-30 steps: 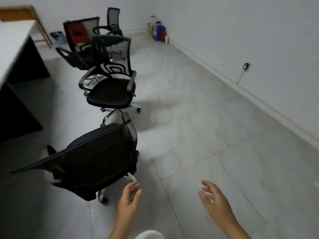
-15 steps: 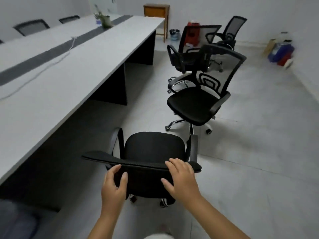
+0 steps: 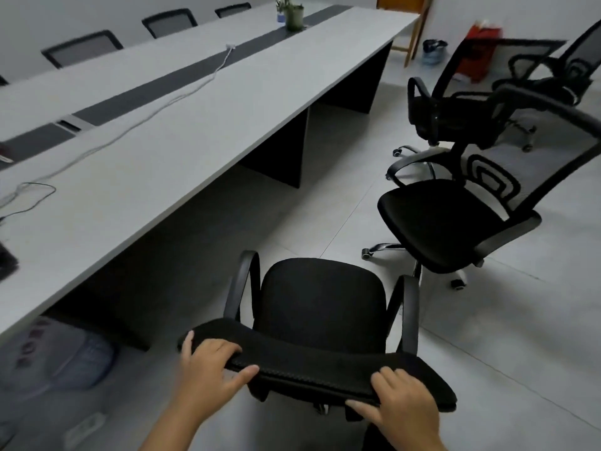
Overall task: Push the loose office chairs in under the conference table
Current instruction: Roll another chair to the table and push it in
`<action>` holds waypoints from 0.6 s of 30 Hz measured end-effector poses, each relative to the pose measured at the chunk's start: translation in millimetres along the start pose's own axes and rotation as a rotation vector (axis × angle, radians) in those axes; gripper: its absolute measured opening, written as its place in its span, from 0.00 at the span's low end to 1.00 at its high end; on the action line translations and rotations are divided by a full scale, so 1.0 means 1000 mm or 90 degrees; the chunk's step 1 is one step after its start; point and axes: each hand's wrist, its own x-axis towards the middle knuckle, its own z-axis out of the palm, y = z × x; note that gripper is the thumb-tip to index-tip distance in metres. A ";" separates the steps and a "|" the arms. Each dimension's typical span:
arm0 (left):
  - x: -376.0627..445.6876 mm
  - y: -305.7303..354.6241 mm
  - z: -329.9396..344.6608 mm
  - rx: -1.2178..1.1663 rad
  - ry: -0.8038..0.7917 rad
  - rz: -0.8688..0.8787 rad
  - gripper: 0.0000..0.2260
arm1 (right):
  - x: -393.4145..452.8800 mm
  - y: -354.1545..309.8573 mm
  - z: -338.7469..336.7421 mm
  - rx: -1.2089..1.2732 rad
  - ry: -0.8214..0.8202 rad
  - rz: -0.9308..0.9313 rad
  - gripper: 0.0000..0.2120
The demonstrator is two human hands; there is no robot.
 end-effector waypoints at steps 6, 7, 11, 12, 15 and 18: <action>-0.015 0.069 0.011 -0.026 -0.092 0.030 0.20 | 0.026 0.099 -0.001 0.053 -0.032 -0.111 0.33; -0.019 0.084 0.016 -0.024 -0.087 0.018 0.23 | 0.033 0.117 0.000 0.055 -0.051 -0.145 0.34; -0.035 0.139 0.044 -0.035 -0.061 -0.032 0.31 | 0.065 0.175 0.009 0.050 -0.080 -0.273 0.36; -0.037 0.152 0.051 -0.036 -0.040 -0.045 0.32 | 0.074 0.184 0.010 0.053 -0.073 -0.298 0.36; -0.038 0.177 0.065 0.008 0.044 -0.089 0.34 | 0.098 0.197 0.015 0.078 -0.061 -0.363 0.36; -0.037 0.187 0.070 0.050 0.122 -0.119 0.33 | 0.115 0.200 0.023 0.097 -0.054 -0.405 0.35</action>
